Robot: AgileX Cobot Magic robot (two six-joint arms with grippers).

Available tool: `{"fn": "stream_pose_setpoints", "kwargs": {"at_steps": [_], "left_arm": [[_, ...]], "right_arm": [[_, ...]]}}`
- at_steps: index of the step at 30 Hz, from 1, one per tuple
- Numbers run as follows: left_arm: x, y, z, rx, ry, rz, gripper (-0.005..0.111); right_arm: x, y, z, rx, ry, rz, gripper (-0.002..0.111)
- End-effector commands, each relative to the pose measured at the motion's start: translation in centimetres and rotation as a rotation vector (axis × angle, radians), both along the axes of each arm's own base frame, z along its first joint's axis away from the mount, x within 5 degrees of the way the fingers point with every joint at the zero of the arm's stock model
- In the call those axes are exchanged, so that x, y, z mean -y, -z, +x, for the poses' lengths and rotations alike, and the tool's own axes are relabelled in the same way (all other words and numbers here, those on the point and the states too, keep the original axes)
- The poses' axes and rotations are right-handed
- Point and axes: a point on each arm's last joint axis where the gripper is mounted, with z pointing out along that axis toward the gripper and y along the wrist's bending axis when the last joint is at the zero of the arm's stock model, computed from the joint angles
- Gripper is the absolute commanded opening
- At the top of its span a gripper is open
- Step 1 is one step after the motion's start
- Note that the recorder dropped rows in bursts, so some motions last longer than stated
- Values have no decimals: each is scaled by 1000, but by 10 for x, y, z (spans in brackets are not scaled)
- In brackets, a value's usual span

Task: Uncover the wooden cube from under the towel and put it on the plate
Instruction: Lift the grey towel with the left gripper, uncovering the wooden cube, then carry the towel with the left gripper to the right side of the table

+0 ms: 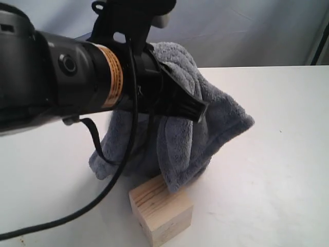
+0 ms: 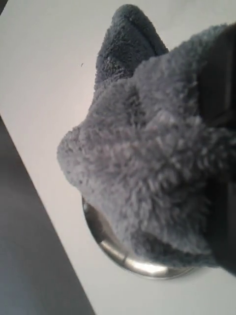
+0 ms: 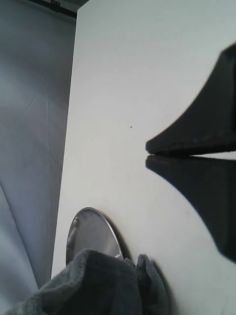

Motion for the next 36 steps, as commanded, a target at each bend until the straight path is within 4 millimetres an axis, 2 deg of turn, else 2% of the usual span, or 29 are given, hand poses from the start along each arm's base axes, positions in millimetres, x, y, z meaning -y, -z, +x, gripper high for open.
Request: {"fn": "stream_pose_setpoints", "kwargs": {"at_steps": [1,7,13,21,25,30,36], "left_arm": [[5,-13,11,100,22,28,0],[46,-17,22,138,160,-100,0],[94,-10,39,66,185,-226,0],[168,-12,32,46,300,-401,0],[198,0,30,2,323,-463,0],[225,28,26,-111,335,-573,0],[230,58,27,-227,250,-504,9]], "right_arm": [[0,2,0,-6,-5,9,3],[0,2,0,-6,-5,9,3],[0,2,0,-6,-5,9,3],[0,2,0,-6,-5,9,3],[0,2,0,-6,-5,9,3],[0,2,0,-6,-5,9,3],[0,2,0,-6,-5,9,3]]}}
